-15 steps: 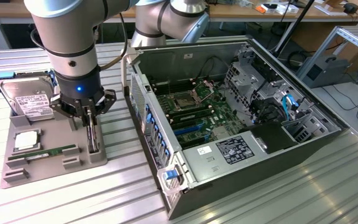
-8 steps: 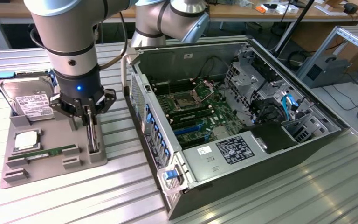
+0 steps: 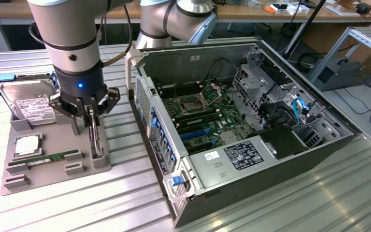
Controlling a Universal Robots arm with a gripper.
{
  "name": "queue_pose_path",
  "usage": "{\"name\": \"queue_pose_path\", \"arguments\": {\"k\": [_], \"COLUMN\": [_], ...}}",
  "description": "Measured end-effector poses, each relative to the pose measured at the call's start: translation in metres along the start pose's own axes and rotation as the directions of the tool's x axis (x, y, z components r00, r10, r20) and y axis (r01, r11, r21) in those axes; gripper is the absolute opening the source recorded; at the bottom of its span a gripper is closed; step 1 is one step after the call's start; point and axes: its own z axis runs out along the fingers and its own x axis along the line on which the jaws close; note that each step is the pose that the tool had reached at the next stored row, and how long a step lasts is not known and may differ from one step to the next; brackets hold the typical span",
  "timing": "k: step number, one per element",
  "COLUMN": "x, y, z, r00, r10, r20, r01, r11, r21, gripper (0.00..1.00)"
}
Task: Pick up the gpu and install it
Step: 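Pick up the gpu and move the gpu toward the slot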
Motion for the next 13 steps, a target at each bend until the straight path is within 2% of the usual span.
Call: {"name": "queue_pose_path", "arguments": {"k": [13], "x": [0.0], "y": [0.0006], "z": [-0.0148], "r00": [1.0], "r10": [0.0], "r20": [0.0], "r01": [0.0], "r11": [1.0], "r21": [0.0001], "gripper": [0.27]}}
